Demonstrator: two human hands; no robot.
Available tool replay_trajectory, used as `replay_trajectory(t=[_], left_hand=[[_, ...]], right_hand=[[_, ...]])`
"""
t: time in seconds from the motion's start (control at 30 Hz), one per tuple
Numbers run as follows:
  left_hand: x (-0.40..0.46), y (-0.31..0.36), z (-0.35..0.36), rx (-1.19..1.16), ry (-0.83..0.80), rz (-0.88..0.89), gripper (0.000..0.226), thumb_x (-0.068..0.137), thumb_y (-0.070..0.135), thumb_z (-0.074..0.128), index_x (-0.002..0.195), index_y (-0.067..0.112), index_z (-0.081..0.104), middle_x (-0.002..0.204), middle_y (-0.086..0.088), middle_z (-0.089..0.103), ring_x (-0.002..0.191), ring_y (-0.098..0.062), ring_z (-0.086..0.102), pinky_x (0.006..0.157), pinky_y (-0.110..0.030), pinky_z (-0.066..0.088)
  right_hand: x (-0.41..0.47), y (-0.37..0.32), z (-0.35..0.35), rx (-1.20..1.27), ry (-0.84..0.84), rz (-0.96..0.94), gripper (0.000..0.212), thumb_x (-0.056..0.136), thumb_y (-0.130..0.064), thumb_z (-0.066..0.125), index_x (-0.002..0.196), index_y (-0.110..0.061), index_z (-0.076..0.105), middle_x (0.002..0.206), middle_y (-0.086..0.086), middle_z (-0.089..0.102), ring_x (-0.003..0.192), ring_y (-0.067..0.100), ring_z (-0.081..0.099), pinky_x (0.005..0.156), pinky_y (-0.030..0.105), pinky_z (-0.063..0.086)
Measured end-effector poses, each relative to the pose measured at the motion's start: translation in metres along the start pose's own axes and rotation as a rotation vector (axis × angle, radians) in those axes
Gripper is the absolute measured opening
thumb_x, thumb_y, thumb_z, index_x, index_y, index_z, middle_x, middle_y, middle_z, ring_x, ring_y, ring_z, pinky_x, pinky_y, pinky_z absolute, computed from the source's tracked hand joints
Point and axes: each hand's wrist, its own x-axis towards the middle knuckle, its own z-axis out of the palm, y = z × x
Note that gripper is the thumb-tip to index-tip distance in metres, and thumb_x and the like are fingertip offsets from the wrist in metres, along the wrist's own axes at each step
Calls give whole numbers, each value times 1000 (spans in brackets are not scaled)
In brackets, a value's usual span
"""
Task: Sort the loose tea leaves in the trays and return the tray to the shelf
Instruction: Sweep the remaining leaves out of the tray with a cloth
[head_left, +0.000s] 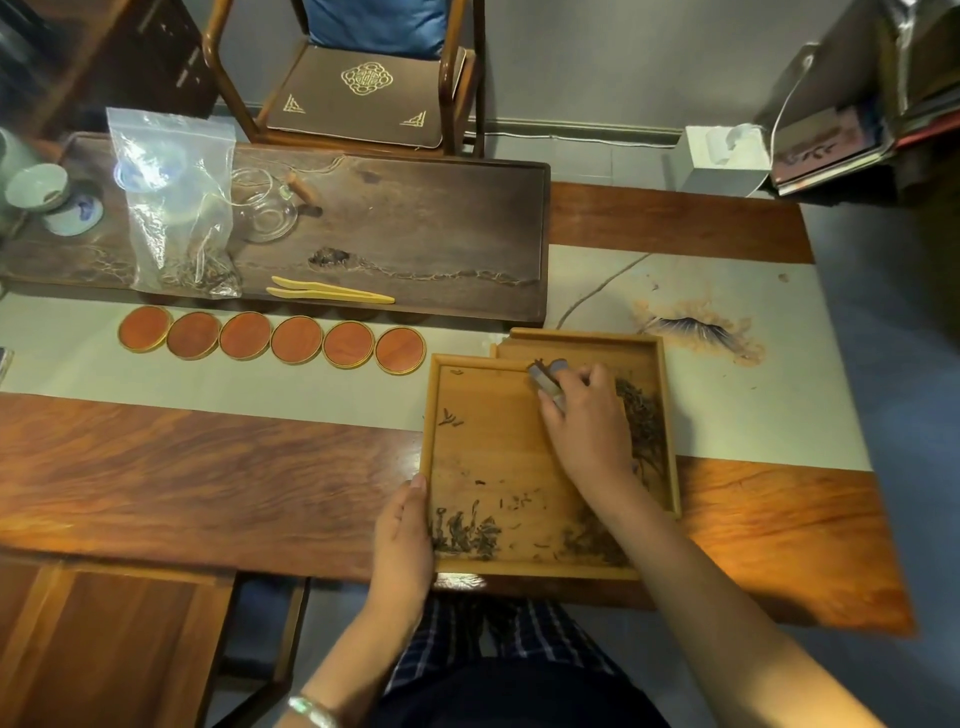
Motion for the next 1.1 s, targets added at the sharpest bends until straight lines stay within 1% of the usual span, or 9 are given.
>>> replay_trajectory(t=[0.13, 0.23, 0.33, 0.4, 0.47, 0.7, 0.83, 1.0, 1.1], left_hand=[[0, 0, 2, -6, -13, 11, 41, 104, 28, 34, 86, 25, 71, 86, 1, 75, 81, -8, 71, 66, -15, 52], [2, 0, 5, -4, 1, -7, 39, 104, 29, 35, 86, 20, 68, 82, 1, 75, 77, -9, 70, 61, -13, 51], [5, -1, 8, -21, -9, -19, 39, 104, 29, 35, 90, 13, 67, 84, -4, 75, 79, -14, 71, 62, -16, 53], [5, -1, 9, -26, -6, -12, 38, 104, 29, 36, 89, 14, 67, 84, -4, 74, 79, -15, 70, 63, -17, 53], [4, -1, 9, -27, -2, -2, 37, 104, 29, 37, 88, 17, 69, 86, -5, 75, 82, -15, 70, 65, -18, 52], [1, -1, 11, -25, -8, 2, 41, 104, 30, 37, 85, 27, 74, 90, -8, 75, 88, -21, 71, 76, -29, 52], [1, -3, 10, -8, -1, 9, 46, 104, 33, 35, 81, 36, 75, 88, 0, 76, 85, -13, 71, 67, -17, 53], [5, -6, 6, -8, 19, -3, 46, 104, 37, 35, 80, 40, 74, 87, 1, 76, 83, -13, 72, 73, -30, 52], [5, -6, 7, -27, 14, -14, 46, 104, 37, 34, 82, 43, 74, 89, 3, 76, 84, -11, 72, 68, -24, 54]], right_hand=[[-1, 5, -9, 32, 22, 21, 30, 93, -29, 56, 119, -13, 59, 109, 7, 47, 88, 18, 53, 64, 22, 44], [-4, -22, -9, 83, 33, -95, 28, 93, -29, 57, 117, -15, 60, 108, 4, 49, 82, 10, 48, 62, 14, 35], [-6, -55, 0, 117, -33, -193, 30, 94, -29, 55, 121, -16, 57, 112, 3, 47, 85, 11, 50, 62, 16, 42], [-4, -70, 8, 110, -52, -220, 31, 95, -28, 53, 123, -15, 55, 113, 4, 46, 88, 14, 51, 63, 18, 39], [1, -77, 14, 104, -67, -207, 32, 96, -28, 50, 125, -14, 53, 114, 5, 45, 90, 15, 51, 63, 19, 37], [7, -69, 25, 47, -100, -155, 31, 98, -28, 46, 124, -12, 51, 114, 7, 43, 92, 18, 51, 67, 25, 46], [7, -55, 20, 25, -89, -126, 31, 96, -27, 49, 124, -13, 53, 113, 7, 44, 88, 16, 50, 63, 21, 42], [8, -19, 5, -24, -70, -2, 34, 95, -28, 51, 126, -16, 52, 112, 5, 43, 87, 15, 48, 62, 23, 42], [7, -21, -1, 14, -41, -7, 34, 94, -28, 53, 125, -15, 53, 111, 5, 44, 85, 14, 47, 63, 22, 40]])
